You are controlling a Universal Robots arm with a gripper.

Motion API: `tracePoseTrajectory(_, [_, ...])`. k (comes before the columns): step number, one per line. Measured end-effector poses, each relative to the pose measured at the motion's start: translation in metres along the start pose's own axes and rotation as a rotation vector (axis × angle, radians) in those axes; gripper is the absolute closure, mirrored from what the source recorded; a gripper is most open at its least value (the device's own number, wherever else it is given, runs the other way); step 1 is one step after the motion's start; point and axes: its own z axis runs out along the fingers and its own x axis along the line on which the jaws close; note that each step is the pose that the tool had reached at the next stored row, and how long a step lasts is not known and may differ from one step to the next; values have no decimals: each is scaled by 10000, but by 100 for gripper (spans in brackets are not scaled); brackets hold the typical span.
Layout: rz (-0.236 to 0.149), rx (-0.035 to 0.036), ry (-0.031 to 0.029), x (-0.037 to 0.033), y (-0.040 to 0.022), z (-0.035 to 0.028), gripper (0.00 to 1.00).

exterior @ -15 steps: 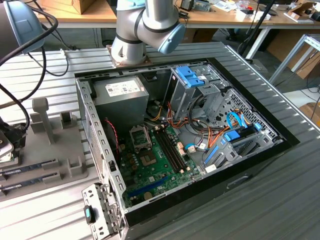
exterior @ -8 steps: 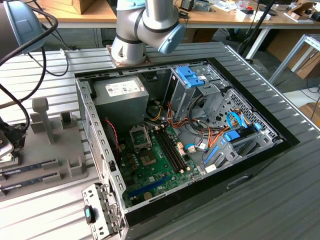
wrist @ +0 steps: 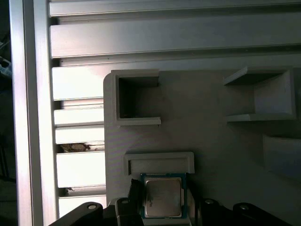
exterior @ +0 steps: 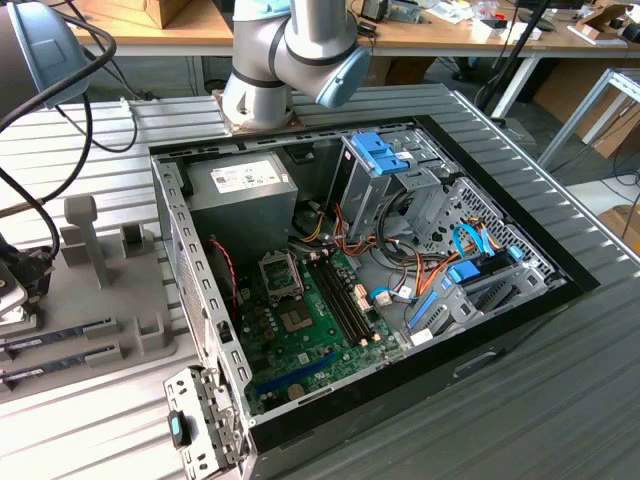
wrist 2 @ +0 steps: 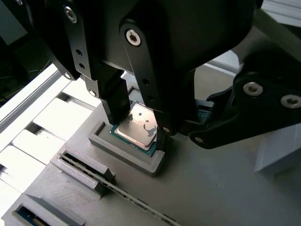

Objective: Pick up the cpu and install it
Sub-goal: 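Pick up the cpu and move it towards the insertion slot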

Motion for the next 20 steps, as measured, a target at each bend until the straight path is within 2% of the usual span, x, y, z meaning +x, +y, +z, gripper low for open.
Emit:
tracePoseTrajectory(1, [-1,-1,-1,0,0,-8,53])
tracePoseTrajectory(3, [0,0,1,-2,2,-72,53])
tracePoseTrajectory(6, [0,-10,2,-3,4,-122,53])
tracePoseTrajectory(20, [0,-13,3,-6,7,-233,53])
